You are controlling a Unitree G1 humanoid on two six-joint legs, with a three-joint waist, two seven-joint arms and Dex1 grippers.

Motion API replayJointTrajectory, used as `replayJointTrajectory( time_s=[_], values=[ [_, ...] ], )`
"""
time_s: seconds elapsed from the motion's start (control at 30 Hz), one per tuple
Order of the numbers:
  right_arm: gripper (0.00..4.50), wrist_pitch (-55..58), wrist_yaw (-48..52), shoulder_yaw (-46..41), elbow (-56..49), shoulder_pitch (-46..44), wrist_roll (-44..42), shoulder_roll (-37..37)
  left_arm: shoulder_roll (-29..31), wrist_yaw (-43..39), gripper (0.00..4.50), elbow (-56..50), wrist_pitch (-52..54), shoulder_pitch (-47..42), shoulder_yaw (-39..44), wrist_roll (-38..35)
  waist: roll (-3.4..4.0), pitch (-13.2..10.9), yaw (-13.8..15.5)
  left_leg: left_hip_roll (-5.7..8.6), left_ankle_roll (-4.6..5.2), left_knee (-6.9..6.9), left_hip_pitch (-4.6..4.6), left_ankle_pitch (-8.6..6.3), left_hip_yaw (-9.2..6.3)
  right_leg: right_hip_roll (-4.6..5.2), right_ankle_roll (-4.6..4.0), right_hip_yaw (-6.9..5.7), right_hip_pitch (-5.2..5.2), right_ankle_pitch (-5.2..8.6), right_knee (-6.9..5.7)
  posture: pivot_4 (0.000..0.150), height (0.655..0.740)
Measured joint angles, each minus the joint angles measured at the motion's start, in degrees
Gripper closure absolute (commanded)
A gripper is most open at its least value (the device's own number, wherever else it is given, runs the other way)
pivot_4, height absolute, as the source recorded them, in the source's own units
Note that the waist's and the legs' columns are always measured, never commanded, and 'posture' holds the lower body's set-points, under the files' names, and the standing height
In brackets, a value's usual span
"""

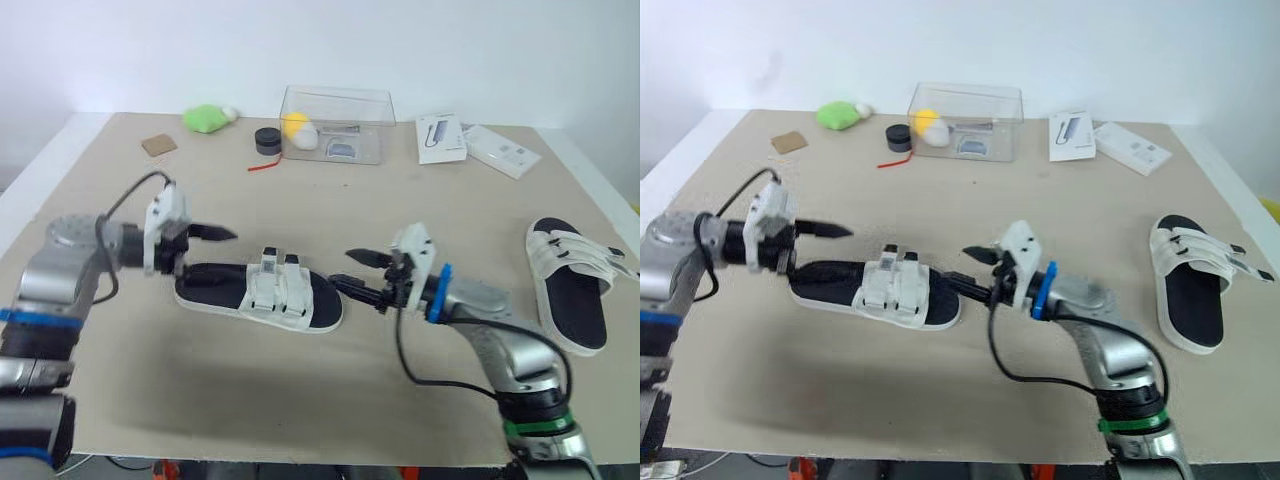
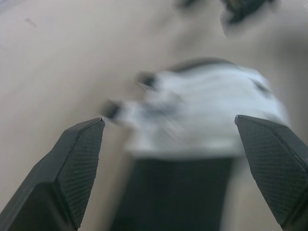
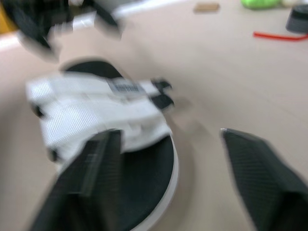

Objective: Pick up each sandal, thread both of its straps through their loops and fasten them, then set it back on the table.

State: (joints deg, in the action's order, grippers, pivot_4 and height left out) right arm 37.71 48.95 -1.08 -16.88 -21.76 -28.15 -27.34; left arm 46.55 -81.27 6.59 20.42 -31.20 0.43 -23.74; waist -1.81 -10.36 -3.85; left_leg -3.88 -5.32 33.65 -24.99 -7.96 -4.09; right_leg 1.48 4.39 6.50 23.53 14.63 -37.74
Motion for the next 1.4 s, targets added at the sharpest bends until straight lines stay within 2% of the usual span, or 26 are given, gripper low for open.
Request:
replayJointTrajectory(
  time_s=[0.03, 0.17, 0.2, 0.4, 0.5, 0.63, 0.73, 0.87, 1.03, 1.2, 1.37, 1.4],
  values=[
    [0.05, 0.65, 0.33, -0.62, -0.14, -0.31, -0.97, -0.47, 0.05, -0.31, 0.0, -0.68, -0.65, 0.38, 0.0, 0.03, -0.01, -0.01, 0.25, 0.0, 0.01, 0.02, 0.0, 0.01, -0.01, 0.0, -0.03, -0.01, 0.0, 0.0, -0.01, 0.15, 0.74],
    [0.05, 5.03, 3.69, -1.75, -1.91, -4.26, -7.6, -4.95, -0.71, 2.46, 0.0, -3.2, -19.9, 4.61, -0.94, 8.31, 0.1, -0.07, 0.84, 0.01, 0.03, 0.22, 0.07, 0.03, 0.06, 0.02, -0.28, 0.05, -0.07, 0.0, 0.0, 0.15, 0.74],
    [0.05, 5.15, 3.78, -1.83, -2.01, -4.9, -7.87, -5.37, -1.14, 2.91, 0.0, -3.1, -21.78, 5.05, -1.29, 9.13, 0.1, -0.07, 0.86, 0.01, 0.05, 0.23, 0.07, 0.05, 0.06, 0.02, -0.29, 0.05, -0.07, -0.02, 0.0, 0.15, 0.74],
    [0.05, 5.87, 4.72, -1.66, -2.77, -9.2, -9.62, -8.62, -5.86, 9.77, 0.0, 4.36, -45.2, 2.9, -3.86, 18.59, 0.1, -0.07, 1.17, 0.01, 0.09, 0.37, -0.04, 0.07, 0.07, 0.02, -0.23, 0.06, -0.05, -0.09, 0.0, 0.15, 0.74],
    [0.05, 6.71, 4.74, -1.66, -4.07, -11.84, -11.11, -9.65, -8.15, 13.25, 0.0, 7.71, -53.01, 0.63, -4.68, 20.38, 0.1, -0.07, 1.22, 0.01, 0.09, 0.42, -0.07, 0.08, 0.06, 0.02, -0.15, 0.06, -0.05, -0.14, 0.0, 0.15, 0.74],
    [0.05, 7.74, 4.79, -1.68, -5.38, -12.21, -12.86, -11.24, -8.08, 13.02, 0.0, 8.11, -53.19, 0.46, -4.83, 17.63, 0.1, -0.07, 1.15, 0.01, 0.11, 0.37, -0.07, 0.06, 0.06, 0.01, 0.08, 0.06, -0.02, -0.19, -0.04, 0.15, 0.74],
    [0.05, 7.91, 4.84, -1.85, -5.43, -11.46, -13.26, -13.01, -4.05, 10.55, 0.0, 7.85, -51.31, 0.72, -4.37, 14.55, 0.11, -0.07, 1.04, 0.0, 0.13, 0.34, -0.07, 0.05, 0.05, 0.0, 0.06, 0.06, 0.02, -0.15, -0.09, 0.15, 0.74],
    [0.05, 7.9, 4.68, -1.91, -5.43, -10.53, -13.36, -13.47, -1.2, 9.45, 0.0, 10.91, -54.12, 0.53, -3.58, 14.64, 0.16, -0.1, 1.11, 0.01, 0.13, 0.35, -0.05, 0.05, 0.06, 0.01, -0.07, 0.06, 0.0, -0.07, -0.11, 0.15, 0.74],
    [0.05, 7.9, 4.57, -1.91, -5.57, -10.64, -14.4, -13.47, -2.38, 11.52, 0.0, 18.14, -60.22, -4.21, -4.43, 18.58, 0.16, -0.1, 1.32, 0.02, 0.13, 0.49, -0.08, 0.05, 0.05, 0.02, -0.14, 0.06, -0.07, -0.06, -0.11, 0.15, 0.74],
    [0.05, 7.92, 4.12, -1.88, -6.03, -11.01, -15.07, -13.46, -6.73, 14.43, 0.0, 21.32, -65.61, -7.07, -8.63, 23.31, 0.16, -0.1, 1.25, 0.03, 0.13, 0.51, -0.08, 0.05, 0.05, 0.0, 0.11, 0.07, -0.03, -0.18, -0.17, 0.15, 0.74],
    [0.05, 8.53, 3.17, -1.98, -6.62, -11.73, -16.47, -13.57, -7.58, 15.97, 0.0, 22.59, -68.03, -8.07, -10.63, 25.0, 0.17, -0.11, 1.11, 0.02, 0.13, 0.48, -0.08, 0.05, 0.04, -0.01, 0.1, 0.08, 0.02, -0.13, -0.29, 0.15, 0.74],
    [0.01, 8.67, 3.12, -2.04, -6.78, -11.92, -16.76, -13.59, -7.66, 16.13, 0.25, 22.95, -68.26, -8.15, -10.95, 25.23, 0.17, -0.11, 1.12, 0.02, 0.13, 0.49, -0.08, 0.05, 0.04, -0.01, 0.1, 0.07, 0.01, -0.13, -0.28, 0.15, 0.74]
  ],
)
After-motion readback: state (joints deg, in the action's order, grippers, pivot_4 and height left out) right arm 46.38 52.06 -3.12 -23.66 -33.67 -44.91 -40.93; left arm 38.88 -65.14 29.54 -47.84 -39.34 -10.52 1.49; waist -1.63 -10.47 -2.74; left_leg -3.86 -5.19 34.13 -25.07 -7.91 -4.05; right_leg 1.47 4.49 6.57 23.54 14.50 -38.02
